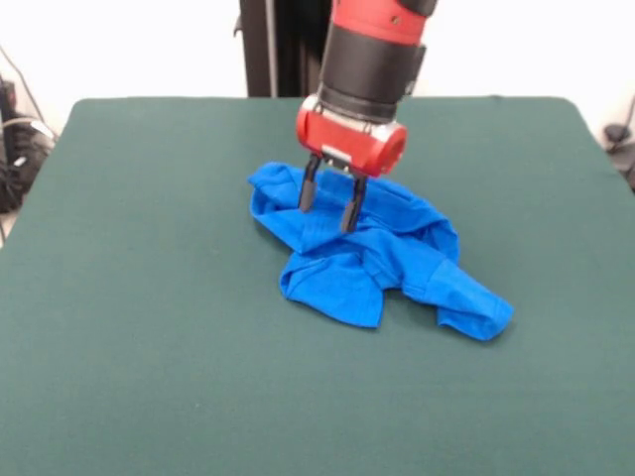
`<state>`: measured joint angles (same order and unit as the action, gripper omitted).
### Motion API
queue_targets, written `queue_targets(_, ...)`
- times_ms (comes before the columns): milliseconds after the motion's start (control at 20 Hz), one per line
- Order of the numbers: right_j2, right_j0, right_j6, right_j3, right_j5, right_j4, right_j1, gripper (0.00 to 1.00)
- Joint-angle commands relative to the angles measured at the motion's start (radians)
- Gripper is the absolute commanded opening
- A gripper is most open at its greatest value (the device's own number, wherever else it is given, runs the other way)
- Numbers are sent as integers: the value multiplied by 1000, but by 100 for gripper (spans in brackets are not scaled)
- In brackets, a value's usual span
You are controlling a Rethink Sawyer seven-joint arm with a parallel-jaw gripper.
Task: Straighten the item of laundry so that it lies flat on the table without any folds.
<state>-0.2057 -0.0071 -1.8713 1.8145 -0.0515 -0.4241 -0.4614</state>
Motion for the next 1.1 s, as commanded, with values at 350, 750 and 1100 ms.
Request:
queue_targets(350,142,6,-212,-26,-18,-29,146,100)
queue_targets(750,107,56,-254,33,91,-90,125,100)
queue_targets(1100,-9,146,-215,60,238,-91,93,100)
